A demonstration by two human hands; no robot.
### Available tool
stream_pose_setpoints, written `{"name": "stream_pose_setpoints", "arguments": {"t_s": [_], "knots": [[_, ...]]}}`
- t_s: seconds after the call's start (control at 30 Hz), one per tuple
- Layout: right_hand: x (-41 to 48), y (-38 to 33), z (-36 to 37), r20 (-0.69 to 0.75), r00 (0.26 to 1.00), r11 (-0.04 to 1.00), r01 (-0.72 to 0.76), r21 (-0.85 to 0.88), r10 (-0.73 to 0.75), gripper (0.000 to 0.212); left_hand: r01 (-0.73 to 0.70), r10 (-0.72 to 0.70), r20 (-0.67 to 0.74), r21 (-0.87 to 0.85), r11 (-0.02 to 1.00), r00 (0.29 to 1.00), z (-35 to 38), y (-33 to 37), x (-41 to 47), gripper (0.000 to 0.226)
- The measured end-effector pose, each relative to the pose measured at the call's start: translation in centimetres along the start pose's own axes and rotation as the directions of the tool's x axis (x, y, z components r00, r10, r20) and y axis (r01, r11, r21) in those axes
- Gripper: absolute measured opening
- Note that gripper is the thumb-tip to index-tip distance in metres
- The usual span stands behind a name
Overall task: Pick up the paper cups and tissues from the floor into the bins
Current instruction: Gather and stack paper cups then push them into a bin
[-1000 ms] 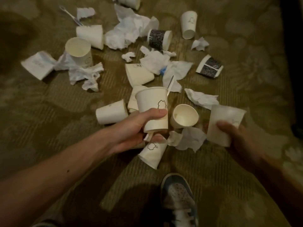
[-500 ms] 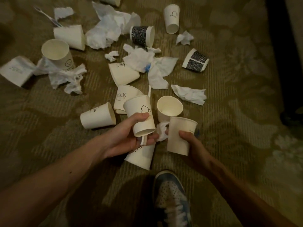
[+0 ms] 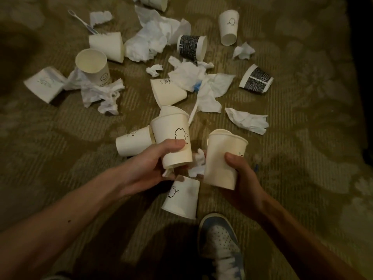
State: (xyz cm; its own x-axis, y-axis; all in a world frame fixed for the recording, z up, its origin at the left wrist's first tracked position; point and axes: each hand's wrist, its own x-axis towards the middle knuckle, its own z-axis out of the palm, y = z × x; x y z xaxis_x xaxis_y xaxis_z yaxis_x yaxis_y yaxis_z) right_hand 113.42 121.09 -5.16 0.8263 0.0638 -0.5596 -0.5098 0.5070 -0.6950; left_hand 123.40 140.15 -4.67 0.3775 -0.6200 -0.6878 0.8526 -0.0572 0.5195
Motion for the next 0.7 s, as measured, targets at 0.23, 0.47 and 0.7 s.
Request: {"name": "stream_pose_setpoints", "arguments": {"t_s": [0.23, 0.47, 0.7], "knots": [[0.9, -6.4, 4.8, 0.034, 0.999, 0.994, 0.046, -0.1, -0.042, 0.023, -0.175, 0.175, 0.02, 0.223, 0.959, 0.984, 0.8, 6.3, -5.1, 0.021], [-4.2, -17.6, 13.9, 0.022, 1.0, 0.98, 0.015, -0.201, -0.011, 0.043, -0.295, 0.299, -0.014, 0.131, 0.947, 0.954, 6.0, 14.4, -14.9, 0.047], [-15.6, -33.5, 26.6, 0.025, 0.99, 0.968, -0.131, -0.213, 0.14, 0.07, -0.273, 0.286, -0.243, 0.088, 0.958, 0.927, 16.8, 25.4, -31.7, 0.066]]}}
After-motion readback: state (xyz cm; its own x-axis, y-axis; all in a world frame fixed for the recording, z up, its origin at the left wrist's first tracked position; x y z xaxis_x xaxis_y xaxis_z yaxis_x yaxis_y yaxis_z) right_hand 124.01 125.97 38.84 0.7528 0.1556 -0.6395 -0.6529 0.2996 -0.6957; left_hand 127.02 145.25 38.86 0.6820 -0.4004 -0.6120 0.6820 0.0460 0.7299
